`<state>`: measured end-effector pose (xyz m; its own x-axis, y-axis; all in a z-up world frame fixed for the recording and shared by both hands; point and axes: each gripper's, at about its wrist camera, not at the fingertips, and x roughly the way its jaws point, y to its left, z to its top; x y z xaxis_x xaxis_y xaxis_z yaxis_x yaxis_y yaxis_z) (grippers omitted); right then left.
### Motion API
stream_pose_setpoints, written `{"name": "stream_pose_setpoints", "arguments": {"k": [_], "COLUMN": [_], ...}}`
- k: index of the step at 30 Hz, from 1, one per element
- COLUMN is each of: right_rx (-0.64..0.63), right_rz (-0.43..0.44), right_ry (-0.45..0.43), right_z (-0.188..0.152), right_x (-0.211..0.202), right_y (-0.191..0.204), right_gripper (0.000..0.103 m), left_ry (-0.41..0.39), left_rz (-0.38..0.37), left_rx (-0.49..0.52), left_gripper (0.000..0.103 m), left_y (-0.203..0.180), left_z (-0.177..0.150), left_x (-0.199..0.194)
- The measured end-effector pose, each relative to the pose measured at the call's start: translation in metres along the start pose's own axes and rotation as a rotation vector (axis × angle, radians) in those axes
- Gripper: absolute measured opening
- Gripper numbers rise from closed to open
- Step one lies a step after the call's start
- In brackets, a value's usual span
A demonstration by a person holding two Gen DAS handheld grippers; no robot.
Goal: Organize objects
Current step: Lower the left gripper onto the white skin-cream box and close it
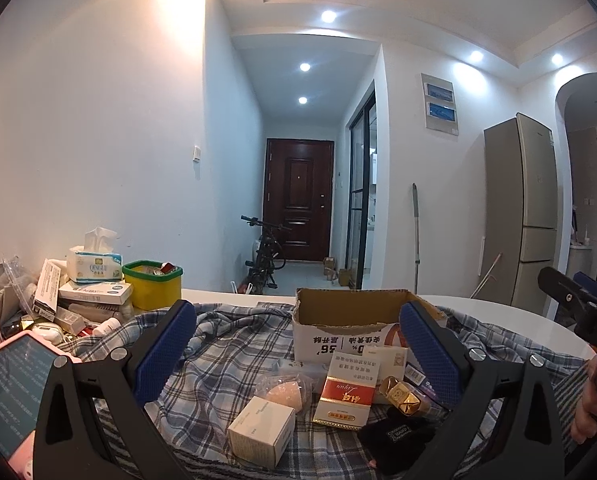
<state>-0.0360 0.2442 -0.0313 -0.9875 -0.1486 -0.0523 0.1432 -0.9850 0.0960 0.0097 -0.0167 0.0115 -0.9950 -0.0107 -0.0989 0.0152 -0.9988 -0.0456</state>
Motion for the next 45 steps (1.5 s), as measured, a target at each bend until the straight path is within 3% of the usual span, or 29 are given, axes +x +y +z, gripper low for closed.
{"name": "stream_pose_setpoints", "arguments": {"k": [8, 11, 15, 19, 21, 25, 30, 35, 37, 39, 45], "right_rx": [-0.023, -0.038, -0.026, -0.026, -0.045, -0.099, -0.122, -0.108, -0.105, -0.104, -0.109], "right_rz": [0.058, 0.050, 0.068, 0.074, 0.068, 0.057, 0.051, 0.056, 0.056, 0.056, 0.057], "right_ry": [0.000, 0.037, 0.097, 0.119, 0.120, 0.133, 0.144, 0.162, 0.171, 0.180, 0.177], "right_z": [0.007, -0.003, -0.015, -0.023, -0.025, -0.033, -0.039, -0.041, -0.042, -0.043, -0.044], "right_x": [-0.015, -0.010, 0.004, 0.012, 0.015, 0.019, 0.024, 0.028, 0.030, 0.032, 0.032], "right_y": [0.031, 0.039, 0.043, 0.048, 0.051, 0.058, 0.062, 0.058, 0.057, 0.056, 0.057], "right_gripper": [0.102, 0.093, 0.083, 0.078, 0.076, 0.074, 0.074, 0.074, 0.074, 0.074, 0.074], "left_ry": [-0.011, 0.037, 0.161, 0.253, 0.285, 0.369, 0.516, 0.677, 0.668, 0.671, 0.679], "left_rz": [0.010, -0.003, -0.056, -0.089, -0.122, -0.150, -0.175, -0.177, -0.158, -0.155, -0.122], "left_rx": [0.081, 0.094, 0.083, 0.092, 0.089, 0.126, 0.132, 0.074, 0.074, 0.076, 0.127], "left_gripper": [0.103, 0.103, 0.103, 0.103, 0.095, 0.093, 0.079, 0.056, 0.054, 0.045, 0.044], "left_y": [0.011, 0.017, 0.025, 0.029, 0.028, 0.024, 0.021, 0.030, 0.031, 0.031, 0.029], "left_z": [0.007, 0.003, -0.006, -0.016, -0.020, -0.026, -0.039, -0.056, -0.057, -0.057, -0.058], "left_x": [-0.014, -0.012, 0.000, 0.015, 0.021, 0.036, 0.062, 0.090, 0.092, 0.092, 0.094]}}
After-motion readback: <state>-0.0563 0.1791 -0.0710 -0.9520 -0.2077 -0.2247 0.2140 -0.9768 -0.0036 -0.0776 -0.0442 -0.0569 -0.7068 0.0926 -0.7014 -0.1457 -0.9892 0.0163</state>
